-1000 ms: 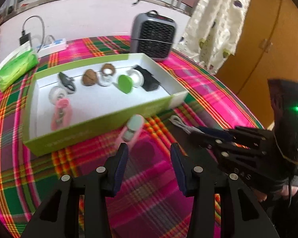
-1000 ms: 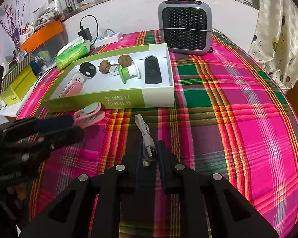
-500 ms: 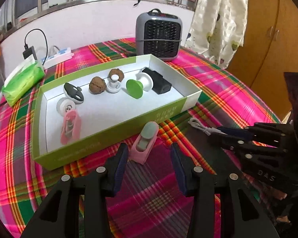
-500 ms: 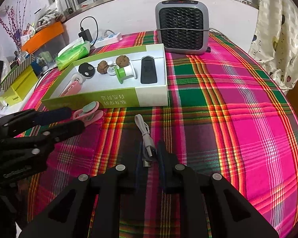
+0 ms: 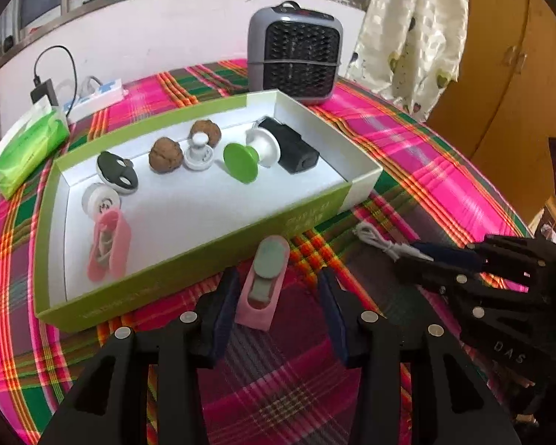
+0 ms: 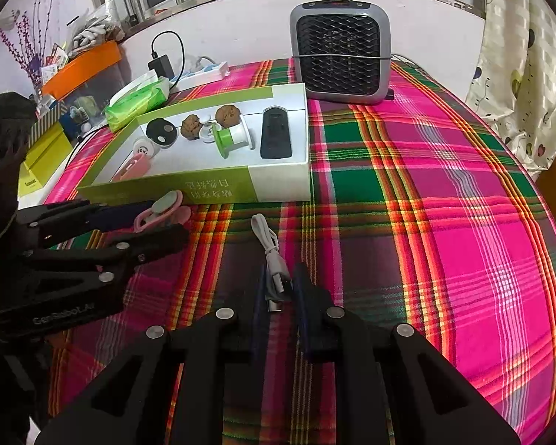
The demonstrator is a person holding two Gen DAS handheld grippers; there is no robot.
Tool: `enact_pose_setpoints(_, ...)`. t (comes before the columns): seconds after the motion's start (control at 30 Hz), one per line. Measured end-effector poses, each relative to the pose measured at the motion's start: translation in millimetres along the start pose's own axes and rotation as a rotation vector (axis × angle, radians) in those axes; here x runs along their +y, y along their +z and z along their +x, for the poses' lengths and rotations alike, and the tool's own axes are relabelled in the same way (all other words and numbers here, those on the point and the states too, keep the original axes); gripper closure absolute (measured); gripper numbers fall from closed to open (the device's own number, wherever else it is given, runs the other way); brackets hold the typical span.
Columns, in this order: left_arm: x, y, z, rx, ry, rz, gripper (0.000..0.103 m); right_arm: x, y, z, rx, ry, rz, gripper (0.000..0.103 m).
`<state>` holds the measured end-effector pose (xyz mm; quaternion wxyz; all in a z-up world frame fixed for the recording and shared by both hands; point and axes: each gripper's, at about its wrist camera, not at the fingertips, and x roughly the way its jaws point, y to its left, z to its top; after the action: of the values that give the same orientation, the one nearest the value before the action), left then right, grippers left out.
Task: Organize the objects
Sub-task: 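Grasp the pink clip body with the left tool while the right tool holds its cable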
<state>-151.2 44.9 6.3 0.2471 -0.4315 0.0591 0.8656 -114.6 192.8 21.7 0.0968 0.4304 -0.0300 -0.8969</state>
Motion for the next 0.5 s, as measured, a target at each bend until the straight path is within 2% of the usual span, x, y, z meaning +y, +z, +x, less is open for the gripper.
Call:
enact_pose_setpoints(0.13, 0.7, -0.1, 1.3, -0.004, 0.006, -0.011, 0.062, -0.7, 0.3, 0.3, 0.0, 0.002, -0.001, 0.086)
enact_pose_setpoints(0.37, 2.7, 0.5, 2.0, -0.008, 0.034, -0.018, 0.073, -1.3, 0.1, 0.1, 0.0, 0.003, -0.001, 0.086)
enact_pose_setpoints(0.5, 2.5, 0.6, 2.3, -0.009, 0.042, -0.022, 0.075, -1.4, 0.2, 0.2, 0.0, 0.003, -0.001, 0.086)
